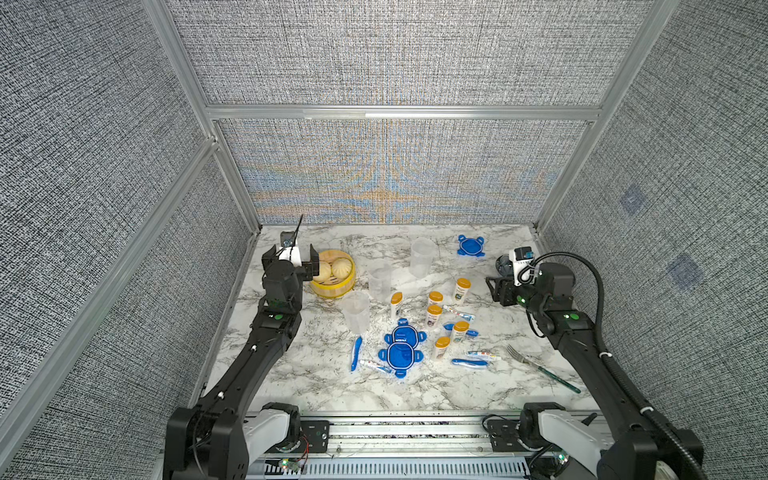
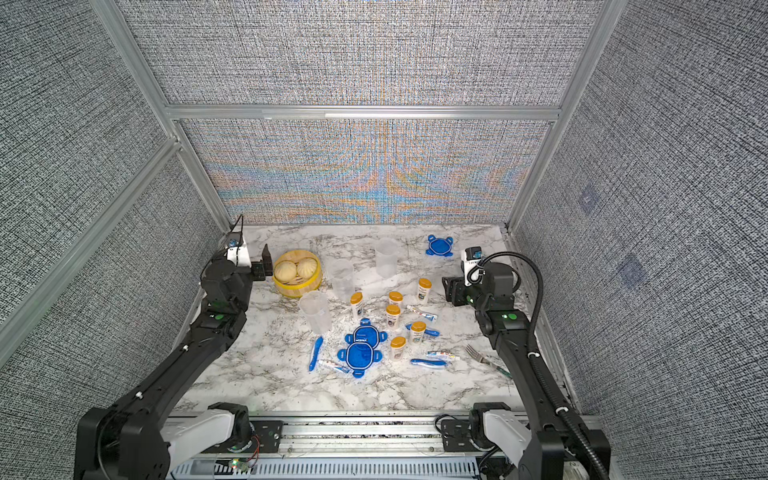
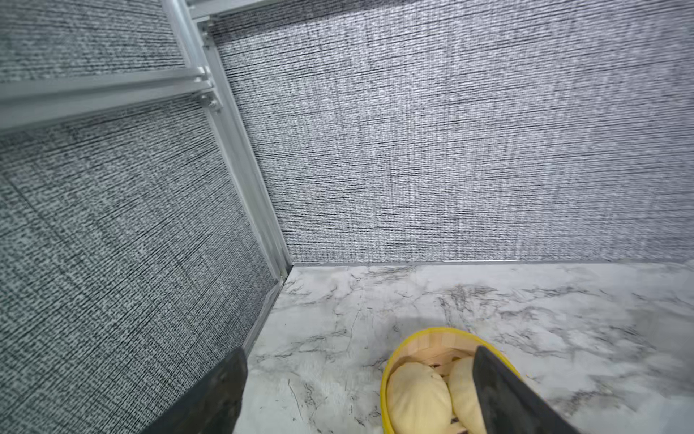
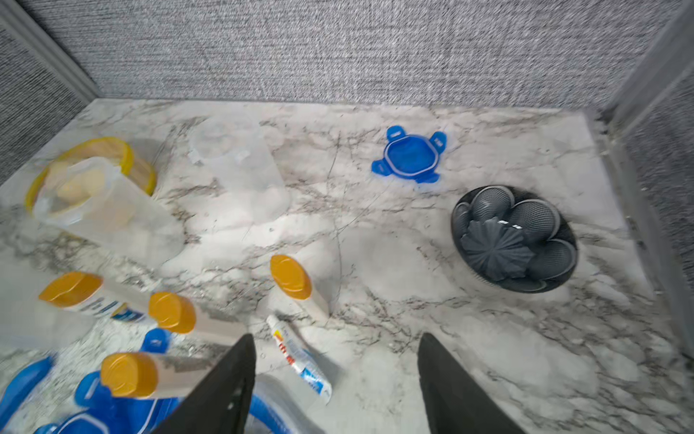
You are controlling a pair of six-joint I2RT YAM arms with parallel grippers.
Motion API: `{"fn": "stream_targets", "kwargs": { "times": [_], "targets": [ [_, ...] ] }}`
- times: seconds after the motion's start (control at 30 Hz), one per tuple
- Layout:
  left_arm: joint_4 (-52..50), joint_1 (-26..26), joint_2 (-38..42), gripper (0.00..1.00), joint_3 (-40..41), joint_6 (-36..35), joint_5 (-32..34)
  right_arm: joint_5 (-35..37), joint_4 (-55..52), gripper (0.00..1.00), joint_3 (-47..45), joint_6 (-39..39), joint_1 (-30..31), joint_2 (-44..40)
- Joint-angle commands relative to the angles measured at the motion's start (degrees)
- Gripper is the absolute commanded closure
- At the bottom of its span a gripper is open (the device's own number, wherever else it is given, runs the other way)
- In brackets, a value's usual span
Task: Pack away toiletry kits
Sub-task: Pick up the toiletry item from the center of the board.
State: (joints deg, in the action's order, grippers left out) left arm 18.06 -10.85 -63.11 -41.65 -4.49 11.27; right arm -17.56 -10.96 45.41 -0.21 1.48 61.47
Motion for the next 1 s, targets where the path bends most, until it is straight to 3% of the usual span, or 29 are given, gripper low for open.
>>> {"fn": "stream_targets", "kwargs": {
  "times": [0.0, 0.1, 0.2, 0.47, 0.83, 0.97],
  "targets": [
    [-8.8, 0.0, 0.4, 0.07, -0.4, -0.4, -19.6, -11.2, -3.4, 0.32, 2.2, -3.0, 0.1, 2.2],
    [-8.3, -0.5, -4.1, 0.08, -3.0, -0.5, -38.6, -15.0, -6.6, 0.36, 4.2, -6.4, 0.3, 4.5],
    [-8.7, -3.1, -9.1, 0.08, -5.6, -2.1, -46.6, -15.6, -9.5, 0.38, 5.6, -9.5, 0.4, 6.3],
    [-19.4, -12.2, -17.6, 0.08, -15.8, -12.8, -46.5, -10.2, -11.5, 0.46, 11.1, -13.2, 0.7, 14.1],
    [-20.5, -14.5, -23.6, 0.08, -21.1, -11.6, -48.3, -7.1, -19.6, 0.49, 23.5, -25.0, 4.8, 28.7],
    [-23.0, -15.1, -25.8, 0.08, -23.4, -11.3, -48.1, -5.8, -21.0, 0.49, 26.4, -25.9, 6.3, 32.4]
  ]
}}
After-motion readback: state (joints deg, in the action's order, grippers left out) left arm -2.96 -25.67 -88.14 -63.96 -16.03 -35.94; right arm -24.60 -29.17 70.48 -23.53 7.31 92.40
